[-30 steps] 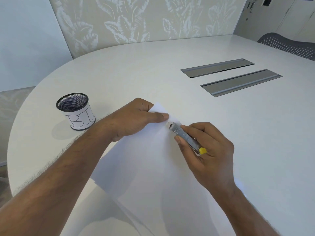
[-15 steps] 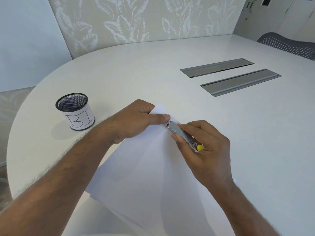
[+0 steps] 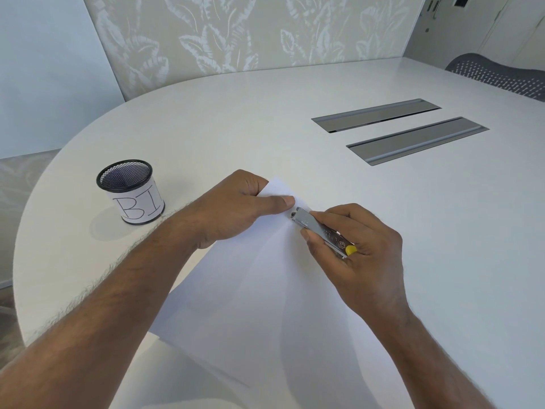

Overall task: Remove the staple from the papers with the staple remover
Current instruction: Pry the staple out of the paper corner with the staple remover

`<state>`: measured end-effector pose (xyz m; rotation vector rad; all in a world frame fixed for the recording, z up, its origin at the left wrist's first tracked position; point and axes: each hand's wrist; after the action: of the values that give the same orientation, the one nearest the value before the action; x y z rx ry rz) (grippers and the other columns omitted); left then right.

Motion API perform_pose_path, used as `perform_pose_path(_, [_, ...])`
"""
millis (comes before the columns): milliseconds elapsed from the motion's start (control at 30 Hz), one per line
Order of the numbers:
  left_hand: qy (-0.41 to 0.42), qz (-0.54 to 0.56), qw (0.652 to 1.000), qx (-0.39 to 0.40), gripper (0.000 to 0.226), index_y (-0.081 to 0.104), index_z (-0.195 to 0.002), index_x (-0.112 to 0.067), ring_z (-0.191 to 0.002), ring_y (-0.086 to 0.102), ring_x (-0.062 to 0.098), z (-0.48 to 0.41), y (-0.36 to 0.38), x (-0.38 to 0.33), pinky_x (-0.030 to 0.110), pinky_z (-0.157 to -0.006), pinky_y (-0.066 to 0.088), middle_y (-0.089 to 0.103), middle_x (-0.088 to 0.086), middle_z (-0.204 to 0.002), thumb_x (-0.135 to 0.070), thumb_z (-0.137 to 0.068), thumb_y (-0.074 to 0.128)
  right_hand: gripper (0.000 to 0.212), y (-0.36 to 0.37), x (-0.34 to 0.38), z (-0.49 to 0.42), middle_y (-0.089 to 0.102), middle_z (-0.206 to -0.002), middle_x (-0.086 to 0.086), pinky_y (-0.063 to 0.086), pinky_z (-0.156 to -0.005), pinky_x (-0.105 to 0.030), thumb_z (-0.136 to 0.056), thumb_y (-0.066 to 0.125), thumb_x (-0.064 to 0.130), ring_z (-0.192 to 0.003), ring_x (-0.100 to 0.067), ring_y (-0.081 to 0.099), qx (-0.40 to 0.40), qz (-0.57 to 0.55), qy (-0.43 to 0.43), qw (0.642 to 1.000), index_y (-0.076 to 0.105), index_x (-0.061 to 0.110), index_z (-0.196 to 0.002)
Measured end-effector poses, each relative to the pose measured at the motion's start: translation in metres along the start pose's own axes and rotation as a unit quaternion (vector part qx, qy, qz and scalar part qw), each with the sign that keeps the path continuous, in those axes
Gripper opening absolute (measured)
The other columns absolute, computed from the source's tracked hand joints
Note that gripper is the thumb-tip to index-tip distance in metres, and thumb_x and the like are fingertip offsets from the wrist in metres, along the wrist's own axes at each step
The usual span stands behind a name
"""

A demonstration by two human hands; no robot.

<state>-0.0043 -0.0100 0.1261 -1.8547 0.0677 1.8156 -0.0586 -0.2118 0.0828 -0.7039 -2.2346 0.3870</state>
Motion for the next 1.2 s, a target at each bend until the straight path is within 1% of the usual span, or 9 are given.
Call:
perform_pose_path(100, [0.006,0.004,1.000,0.011,0.029,0.081,-0.100,-0.021,-0.090,0.063,0.044,0.003,0.000,-0.001,0.062,-0.095,0.045,0.068,0.032,-0.114,-0.038,-0.085,0.062,0.015,0.000,0.000,0.000,0.067,-0.081,0.001,0.038,-0.064,-0.008,-0.083,0.074,0.014,-0.068,-0.002,0.054,-0.001,0.002,-0.003,1.000,0.078,0.013,-0.097])
perform_pose_path(167, [0.004,0.001,1.000,0.017,0.030,0.079,-0.099,-0.013,-0.082,0.060,0.049,0.005,-0.002,-0.001,0.053,-0.083,0.048,0.067,0.034,-0.111,-0.034,-0.084,0.065,0.014,0.000,0.000,-0.001,0.066,-0.080,0.002,0.038,-0.063,-0.008,-0.084,0.074,0.015,-0.067,-0.002,0.054,-0.003,0.003,-0.004,1.000,0.078,0.013,-0.097])
perform_pose_path(300, [0.002,-0.030,0.999,0.025,0.026,0.075,-0.094,-0.007,-0.075,0.069,0.028,0.006,-0.004,0.002,0.039,-0.069,0.050,0.073,0.026,-0.098,-0.026,-0.076,0.072,0.014,-0.001,0.000,-0.003,0.067,-0.079,0.002,0.037,-0.063,-0.007,-0.084,0.074,0.015,-0.067,0.002,0.052,0.000,0.008,-0.001,1.000,0.078,0.013,-0.097])
perform_pose_path(433, [-0.005,-0.030,0.999,0.012,0.031,0.074,-0.099,-0.004,-0.092,0.072,0.044,0.007,-0.003,0.004,0.055,-0.076,0.058,0.076,0.022,-0.099,-0.023,-0.075,0.074,0.011,-0.002,0.000,-0.004,0.067,-0.074,0.003,0.039,-0.061,-0.012,-0.085,0.071,0.022,-0.066,-0.007,0.055,0.019,-0.031,0.034,0.999,0.078,0.015,-0.093])
perform_pose_path(533, [-0.006,-0.024,1.000,0.015,0.031,0.074,-0.099,-0.002,-0.087,0.073,0.041,0.008,-0.004,0.004,0.058,-0.079,0.056,0.075,0.025,-0.100,-0.021,-0.074,0.073,0.008,-0.003,-0.001,-0.005,0.066,-0.070,0.007,0.041,-0.061,-0.015,-0.087,0.072,0.025,-0.065,-0.012,0.056,0.045,-0.080,0.093,0.991,0.078,0.019,-0.089])
perform_pose_path(733, [-0.013,-0.010,1.000,0.017,0.030,0.073,-0.099,-0.001,-0.088,0.072,0.045,0.008,-0.004,0.005,0.059,-0.079,0.056,0.074,0.026,-0.100,-0.021,-0.076,0.073,0.020,-0.005,-0.003,-0.011,0.061,-0.054,-0.001,0.037,-0.044,-0.022,-0.081,0.068,0.041,-0.044,-0.010,0.047,0.086,-0.206,0.227,0.948,0.076,0.024,-0.075])
perform_pose_path(933, [-0.002,0.005,1.000,0.018,0.022,0.075,-0.094,-0.005,-0.079,0.071,0.035,0.007,-0.006,0.010,0.049,-0.073,0.055,0.073,0.028,-0.097,-0.019,-0.077,0.073,0.030,-0.005,-0.012,-0.016,0.053,-0.061,-0.010,0.039,-0.053,-0.027,-0.081,0.073,0.024,-0.052,-0.021,0.047,0.080,-0.353,0.339,0.868,0.069,-0.005,-0.074])
perform_pose_path(1000, [-0.005,0.014,1.000,0.022,0.019,0.077,-0.094,-0.009,-0.081,0.072,0.030,0.010,-0.006,0.011,0.044,-0.073,0.056,0.075,0.024,-0.098,-0.018,-0.078,0.072,0.027,-0.011,-0.014,-0.020,0.055,-0.067,-0.013,0.042,-0.052,-0.026,-0.085,0.070,0.020,-0.054,-0.022,0.047,0.056,-0.394,0.366,0.841,0.070,-0.004,-0.074])
perform_pose_path(1200, [-0.014,0.033,0.999,0.005,0.018,0.076,-0.093,-0.010,-0.080,0.074,0.027,0.010,-0.007,0.011,0.046,-0.075,0.057,0.078,0.019,-0.097,-0.018,-0.077,0.073,0.014,-0.013,-0.006,-0.009,0.066,-0.060,-0.001,0.045,-0.052,-0.021,-0.082,0.071,0.029,-0.052,-0.014,0.056,0.083,-0.222,0.220,0.946,0.076,0.017,-0.077])
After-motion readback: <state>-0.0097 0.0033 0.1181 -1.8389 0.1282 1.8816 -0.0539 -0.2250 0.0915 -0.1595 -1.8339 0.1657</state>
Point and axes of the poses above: each hand's wrist, its own z-axis away from the middle knuckle, its own y-axis out of the palm, x = y × z
